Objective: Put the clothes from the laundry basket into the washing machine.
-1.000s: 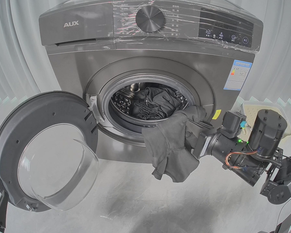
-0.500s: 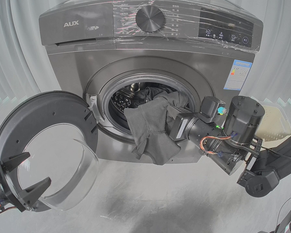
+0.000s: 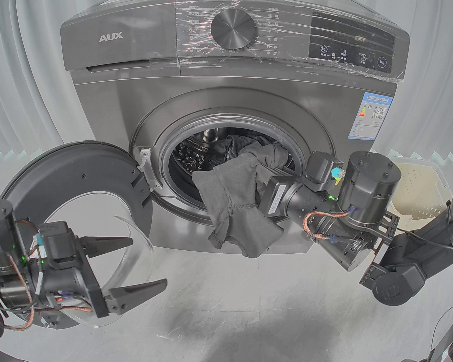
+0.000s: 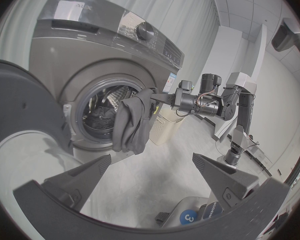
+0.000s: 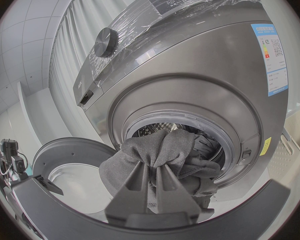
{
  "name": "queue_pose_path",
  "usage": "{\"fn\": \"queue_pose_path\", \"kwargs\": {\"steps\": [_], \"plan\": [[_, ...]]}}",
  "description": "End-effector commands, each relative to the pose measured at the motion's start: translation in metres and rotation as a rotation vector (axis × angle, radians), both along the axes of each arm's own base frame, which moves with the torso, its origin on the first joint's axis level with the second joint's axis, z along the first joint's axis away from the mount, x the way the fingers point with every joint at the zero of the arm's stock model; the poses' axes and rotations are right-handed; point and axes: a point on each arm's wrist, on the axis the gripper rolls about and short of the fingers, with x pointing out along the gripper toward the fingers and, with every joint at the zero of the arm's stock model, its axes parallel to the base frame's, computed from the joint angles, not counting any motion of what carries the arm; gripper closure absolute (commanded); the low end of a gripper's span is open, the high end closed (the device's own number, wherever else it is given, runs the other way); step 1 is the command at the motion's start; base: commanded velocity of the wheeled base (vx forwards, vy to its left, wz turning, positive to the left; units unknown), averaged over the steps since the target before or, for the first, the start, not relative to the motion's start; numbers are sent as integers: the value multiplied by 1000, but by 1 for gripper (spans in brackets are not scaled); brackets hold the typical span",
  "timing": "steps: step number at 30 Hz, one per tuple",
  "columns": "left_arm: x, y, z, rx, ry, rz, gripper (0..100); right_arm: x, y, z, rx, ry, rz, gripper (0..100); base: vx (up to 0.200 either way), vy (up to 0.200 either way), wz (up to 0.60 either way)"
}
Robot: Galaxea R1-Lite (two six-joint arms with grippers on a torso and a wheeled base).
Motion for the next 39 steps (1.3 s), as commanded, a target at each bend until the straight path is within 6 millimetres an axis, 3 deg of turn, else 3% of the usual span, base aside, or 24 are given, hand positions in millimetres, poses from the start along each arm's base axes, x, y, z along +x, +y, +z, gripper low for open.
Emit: {"fn": "queue_pose_path", "kwargs": {"steps": [1,11,39], "plan": [[39,-31,-13,24,63,-69,0,2,1,-3,4,7,-3,100,0,0,0],[77,-54,-39,2,42,-68,0,2,1,-3,4,7,-4,100,0,0,0],[123,-91,-55,-35,93,-30,0,2,3,-7,6,5,-1,100,0,0,0]]}}
